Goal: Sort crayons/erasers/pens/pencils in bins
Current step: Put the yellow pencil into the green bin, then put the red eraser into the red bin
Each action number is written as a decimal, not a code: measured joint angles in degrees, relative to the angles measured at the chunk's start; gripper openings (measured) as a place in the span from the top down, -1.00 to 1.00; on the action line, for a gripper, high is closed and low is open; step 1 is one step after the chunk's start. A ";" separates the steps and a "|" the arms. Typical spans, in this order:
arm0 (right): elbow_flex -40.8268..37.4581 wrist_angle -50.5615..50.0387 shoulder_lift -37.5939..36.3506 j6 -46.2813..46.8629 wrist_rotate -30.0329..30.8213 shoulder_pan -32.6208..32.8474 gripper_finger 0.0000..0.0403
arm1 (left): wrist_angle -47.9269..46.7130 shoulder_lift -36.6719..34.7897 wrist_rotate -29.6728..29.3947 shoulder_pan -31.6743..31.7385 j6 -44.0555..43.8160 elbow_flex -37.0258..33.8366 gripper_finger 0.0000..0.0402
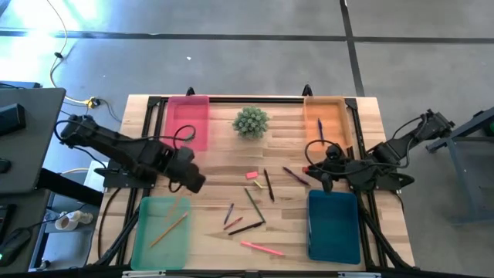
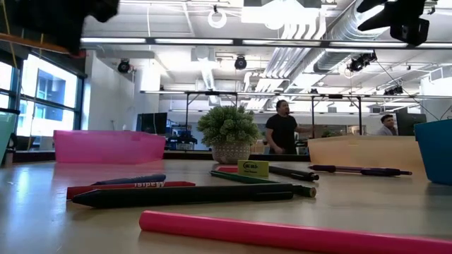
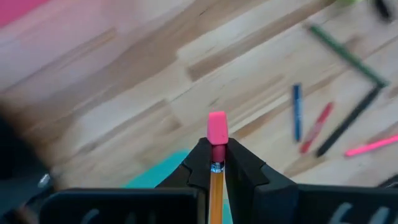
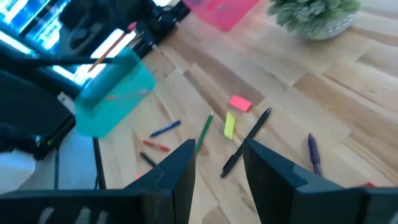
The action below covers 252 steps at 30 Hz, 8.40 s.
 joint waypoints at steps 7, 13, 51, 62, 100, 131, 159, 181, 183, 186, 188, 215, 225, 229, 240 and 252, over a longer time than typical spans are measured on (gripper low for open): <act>0.00 0.00 0.00 -0.17 -1.60 -5.20 0.36 | -1.10 1.87 -2.67 -10.71 -11.70 0.00 0.94; 0.00 0.00 -0.03 -5.05 -4.57 -10.37 0.36 | 2.23 3.41 -2.51 -18.44 -22.03 -2.70 0.94; -0.04 -23.43 6.31 -26.14 -24.68 -26.83 0.36 | 15.34 8.48 0.88 -30.29 -23.49 -16.50 0.71; -0.11 -24.06 15.26 -35.80 -29.87 -26.84 0.36 | 17.19 7.80 2.63 -30.27 -22.68 -16.50 0.30; -2.84 -14.85 26.41 -49.61 -33.28 -34.60 0.20 | 25.47 -1.73 -16.90 -15.29 1.42 -10.58 0.32; -2.54 -6.44 42.75 -55.05 -34.05 -38.21 0.18 | 25.79 -1.73 -15.63 -14.73 4.22 -10.55 0.32; -2.86 -7.65 41.17 -51.00 -34.48 -38.33 0.74 | 25.79 -1.73 -15.17 -14.73 5.77 -10.55 0.32; -1.29 -0.03 19.06 -34.67 -35.04 -38.29 0.74 | 26.02 -1.70 -17.97 -9.61 15.23 -10.55 0.32; -1.27 5.23 17.56 -32.39 -35.02 -38.29 0.74 | 26.79 -1.35 -18.03 -8.32 19.04 -10.55 0.32; -1.21 12.86 16.31 -30.50 -34.96 -38.27 0.74 | 28.48 -0.87 -18.39 -6.66 24.88 -10.57 0.32; -1.20 17.23 16.03 -29.32 -34.88 -38.13 0.74 | 29.86 -0.27 -19.52 -5.68 27.40 -10.57 0.32; -1.09 63.04 18.88 -25.46 -15.20 -30.29 0.74 | 61.57 0.94 -43.44 1.19 67.93 -10.57 0.32; -1.09 80.61 27.28 -25.63 -14.37 -30.29 0.74 | 71.55 0.94 -43.41 5.14 80.28 -10.57 0.32; -0.39 87.31 31.89 -25.95 -14.37 -30.29 0.74 | 74.00 0.94 -43.34 5.96 84.20 -10.57 0.32; 10.56 88.62 42.94 -29.51 -14.88 -30.29 0.74 | 77.50 0.94 -43.21 6.34 89.73 -10.57 0.32; 16.57 85.77 47.91 -30.84 -16.19 -29.64 0.74 | 78.32 0.94 -45.68 6.34 89.73 -10.57 0.32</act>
